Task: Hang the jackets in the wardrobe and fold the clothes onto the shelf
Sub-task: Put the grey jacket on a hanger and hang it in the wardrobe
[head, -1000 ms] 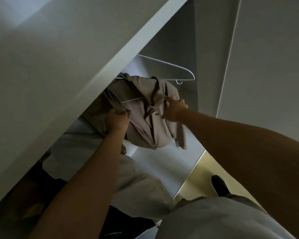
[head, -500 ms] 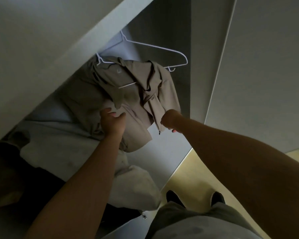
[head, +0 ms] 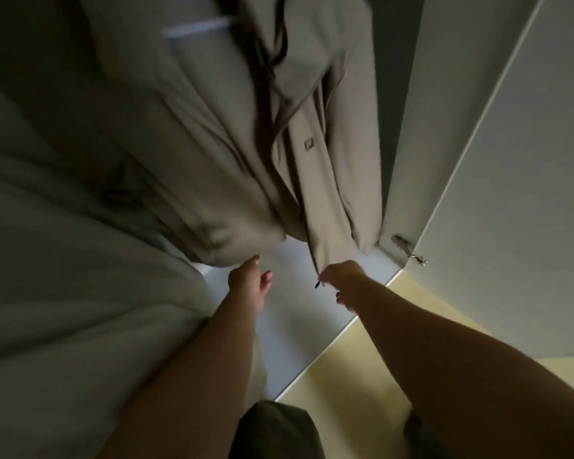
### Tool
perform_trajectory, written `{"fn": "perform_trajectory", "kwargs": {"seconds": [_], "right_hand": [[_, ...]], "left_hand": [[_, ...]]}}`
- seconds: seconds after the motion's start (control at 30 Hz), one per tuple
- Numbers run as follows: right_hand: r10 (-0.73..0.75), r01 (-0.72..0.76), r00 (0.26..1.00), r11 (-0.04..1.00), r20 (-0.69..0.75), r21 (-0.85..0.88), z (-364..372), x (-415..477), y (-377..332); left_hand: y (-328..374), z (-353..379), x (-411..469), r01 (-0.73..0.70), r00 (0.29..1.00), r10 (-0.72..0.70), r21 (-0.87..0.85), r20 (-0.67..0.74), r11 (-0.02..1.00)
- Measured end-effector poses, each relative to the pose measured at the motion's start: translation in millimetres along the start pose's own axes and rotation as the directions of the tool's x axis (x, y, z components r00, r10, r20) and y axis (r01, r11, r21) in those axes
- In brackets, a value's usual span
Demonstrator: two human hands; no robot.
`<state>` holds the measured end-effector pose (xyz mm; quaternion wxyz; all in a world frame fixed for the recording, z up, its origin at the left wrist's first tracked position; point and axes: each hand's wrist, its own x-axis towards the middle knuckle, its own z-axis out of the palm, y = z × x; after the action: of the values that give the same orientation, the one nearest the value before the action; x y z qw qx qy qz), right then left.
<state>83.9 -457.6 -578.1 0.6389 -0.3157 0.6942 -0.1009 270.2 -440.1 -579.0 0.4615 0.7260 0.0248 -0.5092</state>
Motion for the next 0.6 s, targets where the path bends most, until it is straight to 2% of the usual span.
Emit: {"fn": "perform_trajectory", "kwargs": {"seconds": [0.07,0.13,0.2,0.27,0.37,0.43,0.6], "right_hand": [[0.073,-0.091,0.99,0.983,0.119,0.159,35,50,25],[0.065,-0.12,0.979,0.948,0.192,0.295,69,102,47],[0.013,-0.035,0.999,0.9,0.053,0.434,94,153,65],[-0.089,0.156,0.985,0.838,-0.15,0.524,105,198,81],[-0.243,0.352,0.933,0.759,-0.263,0.548,102,249,87],[-0.287,0.362,0.932,0.765,-0.222,0.532,97,260,85],[-0.157,0.244,0.968,0.763,-0.195,0.599,85,260,90]], "left_hand": [[-22,-1,59,0.043,0.999,-0.04,-0.079,0.027,0.996],[-37,3,120,0.032,0.997,-0.021,-0.153,0.077,0.988],[-45,10,169,0.013,0.989,0.022,-0.231,0.148,0.973],[-56,17,212,0.017,0.973,0.056,-0.311,0.225,0.95],[-66,31,256,-0.027,0.919,0.168,-0.37,0.357,0.929],[-68,39,265,-0.035,0.888,0.211,-0.397,0.409,0.917],[-77,41,242,-0.04,0.908,0.208,-0.418,0.364,0.908]]}}
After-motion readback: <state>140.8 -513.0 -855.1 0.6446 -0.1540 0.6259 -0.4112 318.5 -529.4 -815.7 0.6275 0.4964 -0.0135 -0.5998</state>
